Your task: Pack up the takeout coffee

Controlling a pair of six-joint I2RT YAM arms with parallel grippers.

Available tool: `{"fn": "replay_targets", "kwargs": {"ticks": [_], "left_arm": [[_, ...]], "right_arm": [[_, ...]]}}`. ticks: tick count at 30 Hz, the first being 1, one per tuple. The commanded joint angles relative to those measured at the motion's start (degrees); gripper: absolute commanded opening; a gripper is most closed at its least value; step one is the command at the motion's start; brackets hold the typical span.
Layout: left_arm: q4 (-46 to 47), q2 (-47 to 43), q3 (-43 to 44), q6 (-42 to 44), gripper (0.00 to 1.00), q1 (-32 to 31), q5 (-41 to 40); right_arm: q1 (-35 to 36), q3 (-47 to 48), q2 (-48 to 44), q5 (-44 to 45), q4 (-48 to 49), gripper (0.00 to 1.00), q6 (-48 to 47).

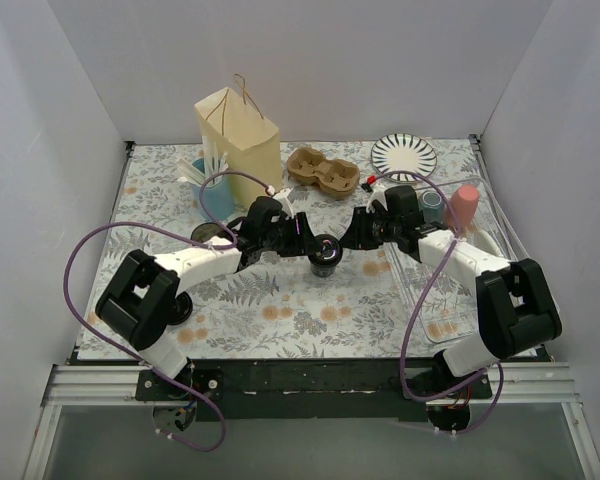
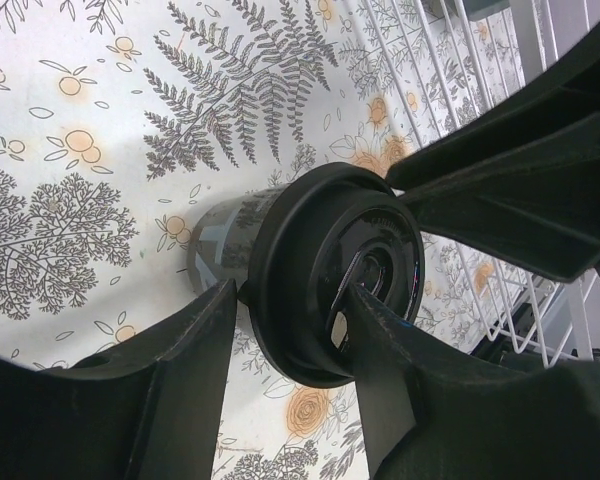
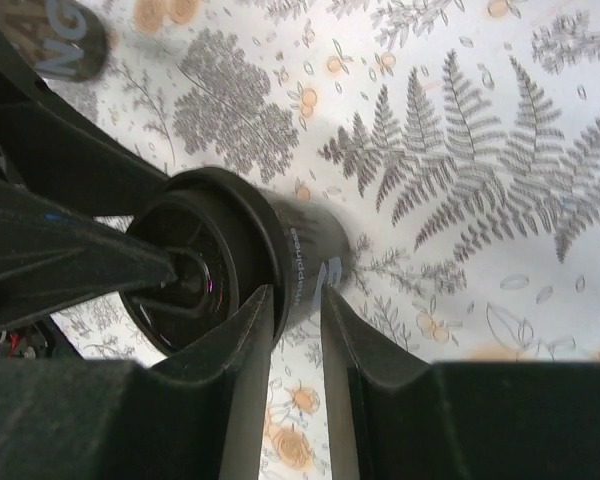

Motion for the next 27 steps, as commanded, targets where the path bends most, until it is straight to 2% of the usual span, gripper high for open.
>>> {"fn": "replay_targets", "kwargs": {"ticks": [1,5,9,17,27], "left_arm": [[-17.81,5.36,-1.11,8.57,0.46,0.65,-7.75],[-19.75,6.59,1.46,11.66,0.47,1.01,-6.35],[-19.32,7.03,1.55,13.51,0.47,1.53,-4.59],[-19.31,7.3,2.25,14.83,0.47,1.62,-4.15],[-19.4,8.53,2.78,15.0,0.47,1.62,-3.97]], "right_arm": [[2.24,-0.05,-2.75,4.18,-14.66,0.33,-0.2],[0.4,7.95,-4.61,4.36,-18.0,0.36,-1.86],[-2.23,13.92,-2.68,3.31,-18.97,0.39,-5.11],[-3.12,18.86,4.88,-9.25,-21.08,0.4,-12.59],[-2.86,20.97,9.46,-12.34,-21.35,0.39,-13.03]]}}
